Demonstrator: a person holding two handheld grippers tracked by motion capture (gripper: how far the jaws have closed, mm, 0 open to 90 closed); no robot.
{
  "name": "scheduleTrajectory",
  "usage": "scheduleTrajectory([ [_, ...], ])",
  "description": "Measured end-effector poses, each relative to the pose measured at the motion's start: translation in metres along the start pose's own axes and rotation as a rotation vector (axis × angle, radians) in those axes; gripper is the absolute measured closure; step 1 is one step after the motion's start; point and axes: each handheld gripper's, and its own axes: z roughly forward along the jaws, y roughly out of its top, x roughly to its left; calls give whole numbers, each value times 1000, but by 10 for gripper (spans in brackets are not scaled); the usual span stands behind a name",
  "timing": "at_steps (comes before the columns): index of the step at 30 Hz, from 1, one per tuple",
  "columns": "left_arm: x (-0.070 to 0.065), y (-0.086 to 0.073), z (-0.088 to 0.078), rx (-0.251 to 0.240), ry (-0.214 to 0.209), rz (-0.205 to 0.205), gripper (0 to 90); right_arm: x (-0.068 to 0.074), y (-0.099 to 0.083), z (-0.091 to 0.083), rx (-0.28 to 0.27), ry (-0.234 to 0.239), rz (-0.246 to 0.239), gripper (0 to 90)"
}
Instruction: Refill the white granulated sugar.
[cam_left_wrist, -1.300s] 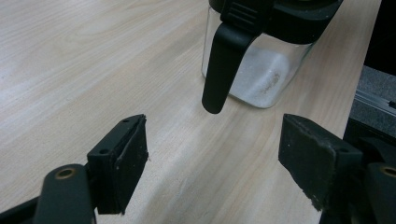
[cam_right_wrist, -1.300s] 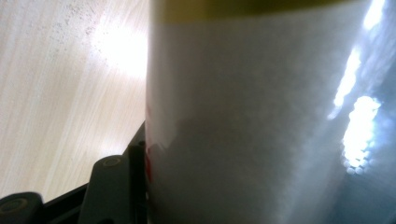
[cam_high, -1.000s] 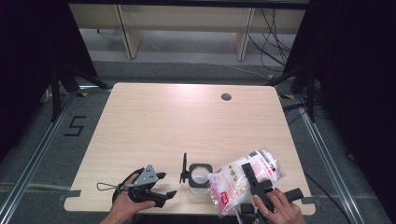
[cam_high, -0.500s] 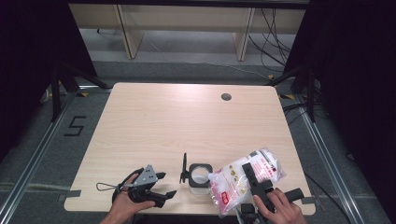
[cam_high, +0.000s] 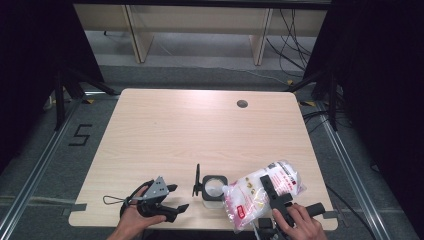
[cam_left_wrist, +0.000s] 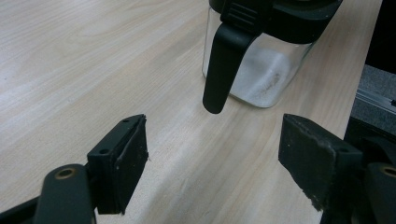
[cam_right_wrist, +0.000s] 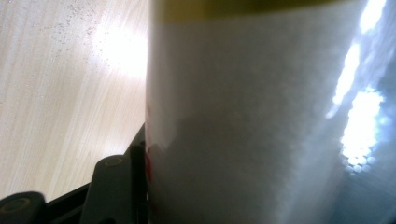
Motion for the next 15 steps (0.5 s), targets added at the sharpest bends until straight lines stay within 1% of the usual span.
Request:
scheduleTrajectory([
  [1, -1, 0, 0, 3, -3, -13, 232, 0, 0, 0, -2, 4, -5, 441],
  [2, 0, 0, 0, 11, 2, -4, 232, 1, 0, 0, -1, 3, -6, 441],
  [3, 1, 0, -1, 28, 9, 17, 232, 4, 0, 1, -7, -28, 11, 441],
  [4, -1, 0, -1, 14, 1, 4, 232, 2, 0, 1, -12, -19, -13, 442],
  [5, 0, 0, -1, 9, -3, 21, 232, 2, 1, -1, 3, -15, -4, 442],
  [6, 0, 1, -1, 8, -4, 28, 232, 2, 1, -1, 5, -15, 10, 442],
  [7, 1, 1, 0, 9, -5, 30, 232, 2, 0, 0, -14, -36, -4, 442],
  [8, 1, 1, 0, 9, -4, 30, 232, 2, 1, 0, -13, -34, 0, 442],
  [9, 2, 1, -1, 24, 0, 47, 232, 2, 1, 0, -10, -34, 7, 442],
  [10, 1, 0, -1, 31, 6, 21, 232, 2, 1, -1, -9, -35, 13, 442],
  [11, 0, 0, 0, 22, 3, 10, 232, 2, 1, 0, -12, -35, 11, 442],
  [12, 1, 0, -1, 32, 7, 22, 232, 2, 1, 0, -12, -34, 12, 443],
  [14, 1, 0, -1, 31, 7, 21, 232, 3, 1, 0, -9, -36, 4, 443],
  [15, 1, 0, -1, 30, 7, 21, 232, 2, 2, -1, 2, -15, -7, 443],
])
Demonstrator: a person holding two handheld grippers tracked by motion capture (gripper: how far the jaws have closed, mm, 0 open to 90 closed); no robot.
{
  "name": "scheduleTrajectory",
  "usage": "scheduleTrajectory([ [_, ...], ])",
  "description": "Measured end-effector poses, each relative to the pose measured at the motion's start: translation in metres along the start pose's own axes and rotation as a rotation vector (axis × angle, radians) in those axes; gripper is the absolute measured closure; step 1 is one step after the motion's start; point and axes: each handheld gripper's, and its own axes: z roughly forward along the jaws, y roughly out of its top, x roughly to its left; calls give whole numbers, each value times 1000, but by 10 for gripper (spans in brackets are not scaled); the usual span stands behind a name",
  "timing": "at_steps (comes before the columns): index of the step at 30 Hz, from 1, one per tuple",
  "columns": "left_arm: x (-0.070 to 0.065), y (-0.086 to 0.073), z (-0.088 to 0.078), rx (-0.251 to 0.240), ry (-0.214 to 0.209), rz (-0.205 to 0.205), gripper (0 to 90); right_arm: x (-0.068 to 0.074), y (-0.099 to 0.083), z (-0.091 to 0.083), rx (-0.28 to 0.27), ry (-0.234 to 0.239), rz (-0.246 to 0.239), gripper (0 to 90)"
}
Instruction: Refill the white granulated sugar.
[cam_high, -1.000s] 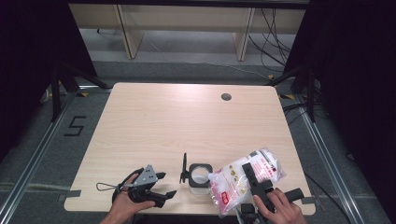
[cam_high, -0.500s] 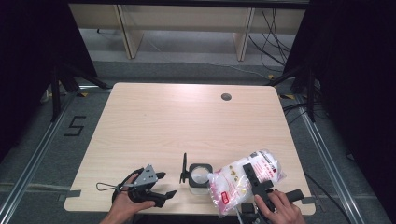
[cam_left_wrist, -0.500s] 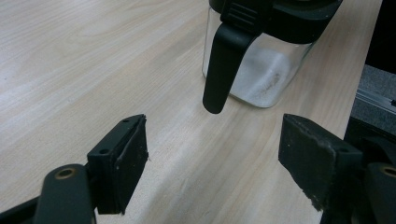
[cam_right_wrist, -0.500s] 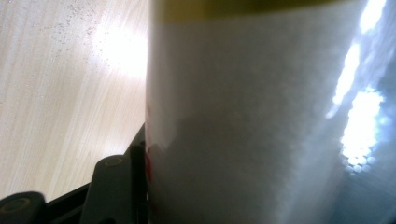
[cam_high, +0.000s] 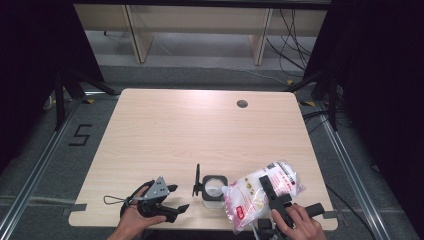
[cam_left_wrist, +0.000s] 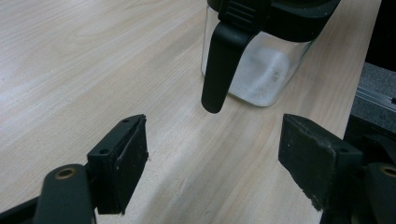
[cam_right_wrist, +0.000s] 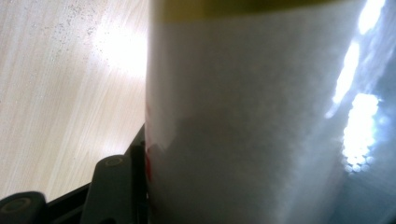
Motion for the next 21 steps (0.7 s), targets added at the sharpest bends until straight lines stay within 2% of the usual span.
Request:
scheduleTrajectory([
  [4, 0, 0, 0, 2, -2, 8, 233, 0, 1, -1, 7, -1, 12, 443],
  [5, 0, 0, 0, 2, 0, 2, 232, -2, 1, 0, -5, -5, -7, 443],
  [6, 0, 0, 0, 2, -2, 11, 232, -2, 1, -1, -1, -3, 1, 443],
  [9, -1, 0, 1, -9, -7, -11, 232, -2, 1, -1, -4, -6, 2, 443],
  [13, -1, -1, 1, -20, -8, -19, 232, 1, 0, 0, -9, -19, 6, 444],
  [14, -1, 0, 1, -17, -9, -19, 232, 0, 0, -1, 4, -1, 9, 444],
  [19, -1, 0, 1, -11, -2, -7, 233, -2, 1, -1, -7, -7, -18, 444],
  [20, -2, 0, 2, -26, -10, -20, 233, -2, 1, -1, -9, -12, -17, 444],
  [21, -1, 0, 1, -20, -13, 10, 233, -2, 1, -1, -9, -11, -19, 444],
])
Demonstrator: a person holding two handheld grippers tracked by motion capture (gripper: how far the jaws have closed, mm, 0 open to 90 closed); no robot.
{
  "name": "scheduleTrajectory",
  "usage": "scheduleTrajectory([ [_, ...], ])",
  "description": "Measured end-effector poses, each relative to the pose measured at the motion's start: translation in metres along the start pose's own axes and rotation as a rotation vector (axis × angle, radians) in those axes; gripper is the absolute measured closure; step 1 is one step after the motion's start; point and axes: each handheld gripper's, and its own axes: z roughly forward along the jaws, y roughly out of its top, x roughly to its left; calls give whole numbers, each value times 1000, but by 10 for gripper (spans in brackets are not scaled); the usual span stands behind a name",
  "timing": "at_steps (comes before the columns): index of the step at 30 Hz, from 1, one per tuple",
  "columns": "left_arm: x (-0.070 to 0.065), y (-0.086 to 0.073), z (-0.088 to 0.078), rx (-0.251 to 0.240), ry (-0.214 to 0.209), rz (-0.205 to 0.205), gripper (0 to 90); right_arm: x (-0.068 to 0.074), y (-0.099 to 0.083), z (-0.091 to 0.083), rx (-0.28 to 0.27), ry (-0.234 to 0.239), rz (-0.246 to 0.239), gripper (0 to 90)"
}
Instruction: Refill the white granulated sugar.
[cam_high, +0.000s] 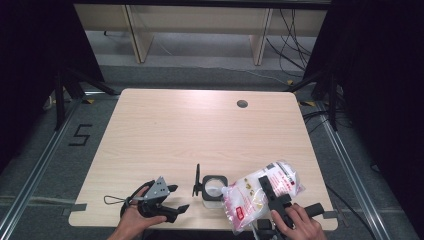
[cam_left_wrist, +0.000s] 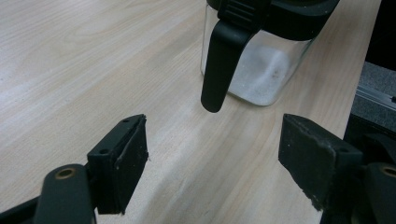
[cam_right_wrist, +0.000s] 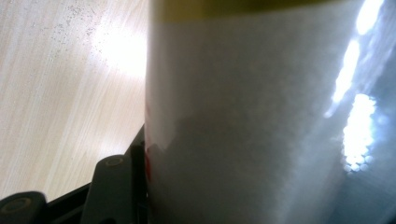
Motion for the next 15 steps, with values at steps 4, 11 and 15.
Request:
scheduleTrajectory([
  [4, -1, 0, 0, 3, 12, -14, 233, 0, 0, 0, 0, 2, 2, 444],
  [11, 0, -1, 0, 6, 9, -18, 233, 1, -1, -1, 11, 7, 7, 445],
  [15, 0, -1, 0, 6, 9, -18, 233, 0, -1, 0, -1, 2, -2, 445],
])
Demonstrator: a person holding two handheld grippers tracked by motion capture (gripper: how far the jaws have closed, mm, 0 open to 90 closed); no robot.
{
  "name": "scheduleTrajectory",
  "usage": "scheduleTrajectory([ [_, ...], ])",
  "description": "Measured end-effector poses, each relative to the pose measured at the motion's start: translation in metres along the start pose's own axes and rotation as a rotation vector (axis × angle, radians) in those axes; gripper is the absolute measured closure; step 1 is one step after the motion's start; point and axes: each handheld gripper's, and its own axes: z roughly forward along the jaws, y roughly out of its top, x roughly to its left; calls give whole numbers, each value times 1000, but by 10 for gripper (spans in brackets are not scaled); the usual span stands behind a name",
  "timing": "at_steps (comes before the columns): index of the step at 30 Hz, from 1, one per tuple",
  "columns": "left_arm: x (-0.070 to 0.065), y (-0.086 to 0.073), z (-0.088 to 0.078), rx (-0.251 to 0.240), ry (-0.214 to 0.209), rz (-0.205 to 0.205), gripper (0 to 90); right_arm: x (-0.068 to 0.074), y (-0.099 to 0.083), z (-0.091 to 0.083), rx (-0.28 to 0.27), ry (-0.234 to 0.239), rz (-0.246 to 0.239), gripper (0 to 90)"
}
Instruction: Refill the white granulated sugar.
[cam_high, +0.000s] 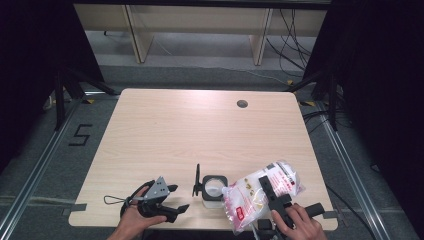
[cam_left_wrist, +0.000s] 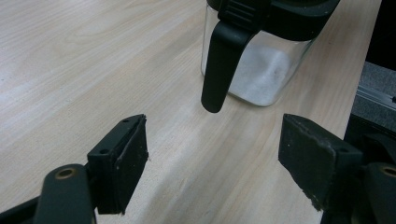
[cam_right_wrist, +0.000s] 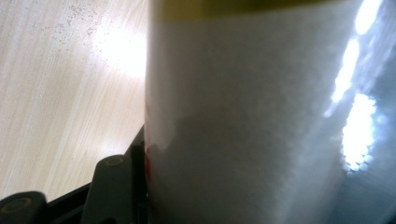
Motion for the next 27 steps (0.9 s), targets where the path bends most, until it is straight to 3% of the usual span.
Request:
scheduleTrajectory([
  [9, 2, 0, -1, 17, 7, 12, 233, -1, 0, 0, 2, -2, -12, 445],
  [12, -1, -1, 0, -11, -2, -23, 233, -1, 1, 0, -1, -5, -11, 446],
  [17, 1, 0, -1, 13, 9, 13, 233, 0, 1, -1, 3, -5, -6, 446],
  [18, -2, -1, 0, -11, 0, -15, 233, -1, 1, -1, -3, -11, -19, 445],
  [21, 2, 0, -2, 12, 6, 28, 233, -2, 1, -1, 7, -15, -3, 446],
  [23, -1, -1, -1, -7, -3, -19, 233, -1, 1, -1, 6, -16, -7, 446],
  [25, -1, -1, -1, -9, -4, -21, 233, -1, 1, -1, 5, -12, -11, 446],
  [27, 1, 0, -1, 13, 10, 10, 233, 0, 1, -1, 2, -14, -7, 446],
])
